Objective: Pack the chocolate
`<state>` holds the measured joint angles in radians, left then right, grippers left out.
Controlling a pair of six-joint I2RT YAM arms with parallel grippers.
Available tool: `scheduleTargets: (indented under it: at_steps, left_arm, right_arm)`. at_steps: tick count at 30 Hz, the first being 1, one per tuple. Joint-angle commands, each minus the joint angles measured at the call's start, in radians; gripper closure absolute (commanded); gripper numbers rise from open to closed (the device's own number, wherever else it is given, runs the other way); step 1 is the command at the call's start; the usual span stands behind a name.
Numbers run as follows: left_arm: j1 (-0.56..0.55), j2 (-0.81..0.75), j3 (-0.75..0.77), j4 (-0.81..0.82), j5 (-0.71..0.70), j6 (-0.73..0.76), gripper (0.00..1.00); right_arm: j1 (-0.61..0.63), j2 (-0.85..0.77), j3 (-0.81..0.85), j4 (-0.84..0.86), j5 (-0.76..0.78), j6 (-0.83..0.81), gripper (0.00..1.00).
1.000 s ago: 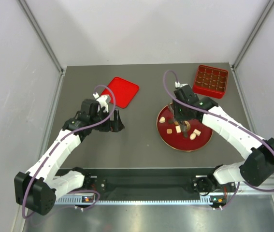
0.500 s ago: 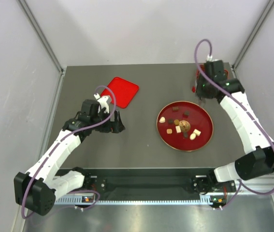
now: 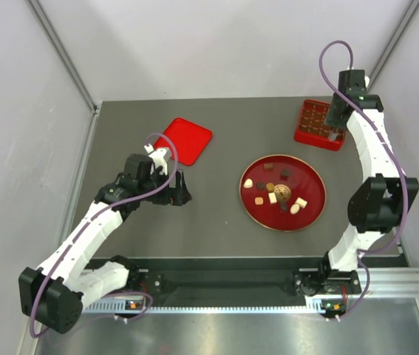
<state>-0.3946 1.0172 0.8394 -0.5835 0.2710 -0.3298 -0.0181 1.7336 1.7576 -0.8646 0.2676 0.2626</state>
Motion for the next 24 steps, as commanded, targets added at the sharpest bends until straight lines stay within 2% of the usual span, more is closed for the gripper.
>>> scheduleTargets:
  at_steps: [1, 12, 24]
  left_arm:
    - [-0.004, -0.022, -0.008, 0.016, -0.009, 0.009, 0.01]
    - [-0.004, -0.016, -0.01, 0.014, -0.009, 0.009, 0.01]
    - [-0.006, -0.012, -0.01, 0.017, -0.006, 0.011, 0.01]
  right_arm:
    - [-0.037, 0.038, 0.091, 0.068, 0.042, -0.043, 0.76]
    - [-0.075, 0.181, 0.158, 0.165, 0.05, -0.063, 0.76]
    - [-0.097, 0.245, 0.149, 0.272, 0.055, -0.089, 0.74]
